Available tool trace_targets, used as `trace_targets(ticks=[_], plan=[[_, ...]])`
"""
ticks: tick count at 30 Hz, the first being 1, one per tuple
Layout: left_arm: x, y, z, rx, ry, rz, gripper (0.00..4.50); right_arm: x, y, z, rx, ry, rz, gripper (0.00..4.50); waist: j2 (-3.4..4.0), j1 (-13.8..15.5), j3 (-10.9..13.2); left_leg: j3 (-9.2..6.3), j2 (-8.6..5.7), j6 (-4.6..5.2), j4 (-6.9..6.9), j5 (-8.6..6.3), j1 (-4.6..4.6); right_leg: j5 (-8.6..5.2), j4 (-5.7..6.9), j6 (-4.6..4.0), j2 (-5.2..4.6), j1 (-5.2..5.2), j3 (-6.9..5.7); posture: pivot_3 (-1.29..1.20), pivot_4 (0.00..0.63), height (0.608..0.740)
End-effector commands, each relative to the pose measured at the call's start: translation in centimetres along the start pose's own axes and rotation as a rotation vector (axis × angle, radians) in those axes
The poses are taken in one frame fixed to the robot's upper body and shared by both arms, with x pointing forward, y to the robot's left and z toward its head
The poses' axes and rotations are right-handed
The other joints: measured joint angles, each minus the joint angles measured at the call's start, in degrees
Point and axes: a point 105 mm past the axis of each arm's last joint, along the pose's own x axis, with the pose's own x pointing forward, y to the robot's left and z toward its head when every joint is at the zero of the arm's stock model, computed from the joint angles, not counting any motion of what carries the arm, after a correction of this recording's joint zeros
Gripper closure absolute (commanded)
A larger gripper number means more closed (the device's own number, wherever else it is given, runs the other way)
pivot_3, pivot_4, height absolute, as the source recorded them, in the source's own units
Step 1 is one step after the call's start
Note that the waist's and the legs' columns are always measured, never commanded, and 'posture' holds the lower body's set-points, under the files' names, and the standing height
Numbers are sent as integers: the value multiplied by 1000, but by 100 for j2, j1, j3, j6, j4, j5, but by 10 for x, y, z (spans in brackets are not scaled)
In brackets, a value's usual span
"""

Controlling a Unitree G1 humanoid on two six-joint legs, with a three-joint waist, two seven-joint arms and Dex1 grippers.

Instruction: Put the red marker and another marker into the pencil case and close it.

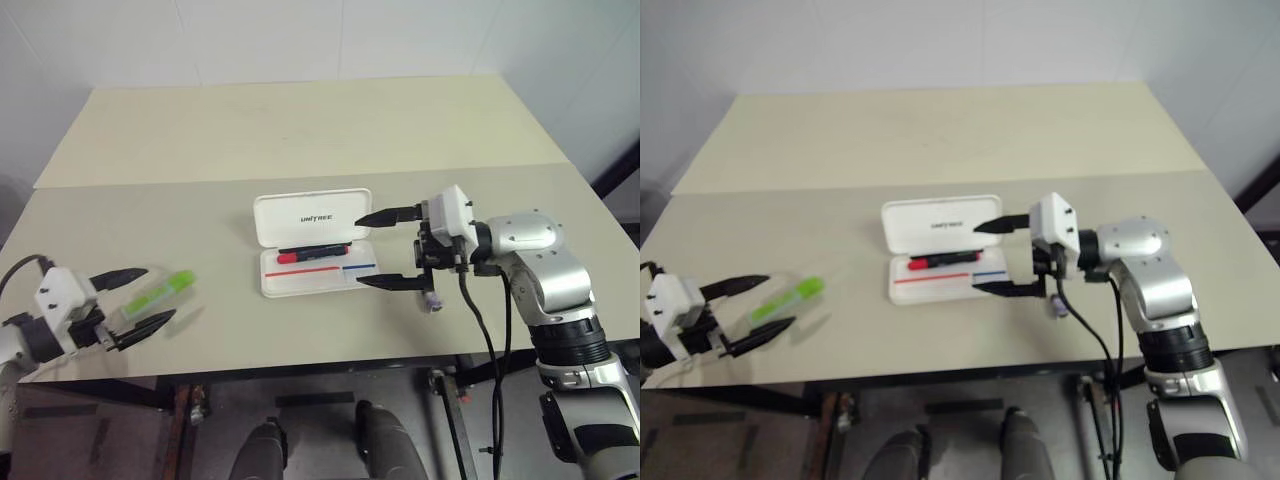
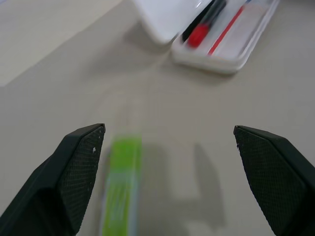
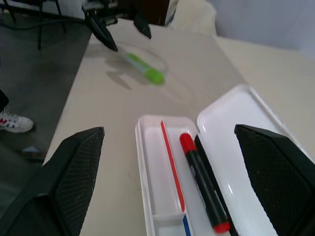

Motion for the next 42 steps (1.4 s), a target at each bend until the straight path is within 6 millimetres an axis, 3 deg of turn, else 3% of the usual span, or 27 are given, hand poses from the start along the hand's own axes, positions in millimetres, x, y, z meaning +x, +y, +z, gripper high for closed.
trace_targets(ticks=[1,3,10,16,18,22,26,33,42], plan=[[-17,13,-10,14,39,54,0,-9,9,16,-49,-34,41,33,-1,37,0,0,0,0,2,0,-1,-5,0,-10,0,0,0,0,150,740],[-21,17,-21,-10,66,66,0,-11,15,17,-55,-34,72,33,-1,80,0,0,0,0,3,0,-1,-43,2,-77,0,0,-1,0,150,740],[-21,26,-40,-43,98,63,0,-18,28,17,-60,6,127,33,-8,139,-4,0,1,-1,5,0,-1,-41,6,-74,-1,1,-4,0,150,740],[3,32,-51,-83,97,6,0,-22,33,14,-46,52,109,33,-11,135,-5,-1,0,-2,7,-1,0,-30,11,-55,0,1,-8,0,150,740],[9,33,-52,-95,88,-5,0,-23,35,15,-44,55,106,33,-13,101,-6,0,1,-2,6,0,2,5,12,10,0,0,-7,0,150,740],[20,29,-59,-145,71,-38,0,-24,37,18,-42,66,91,33,-12,120,-6,0,2,-3,2,-1,1,6,9,11,1,-1,-7,0,150,740],[24,26,-64,-179,69,-54,948,-25,37,20,-46,76,75,0,-13,132,-6,0,2,-4,4,-2,0,7,8,12,-1,0,-8,0,150,740],[32,17,-66,-182,46,-66,3319,-27,35,20,-55,86,47,0,-13,140,-7,0,2,-4,5,-2,1,8,7,14,-2,3,-8,0,150,740],[35,13,-44,-137,-27,-44,3395,-22,31,13,-57,85,42,0,-13,144,-7,0,0,-6,5,-3,-2,8,0,15,-4,4,-8,0,150,740]])
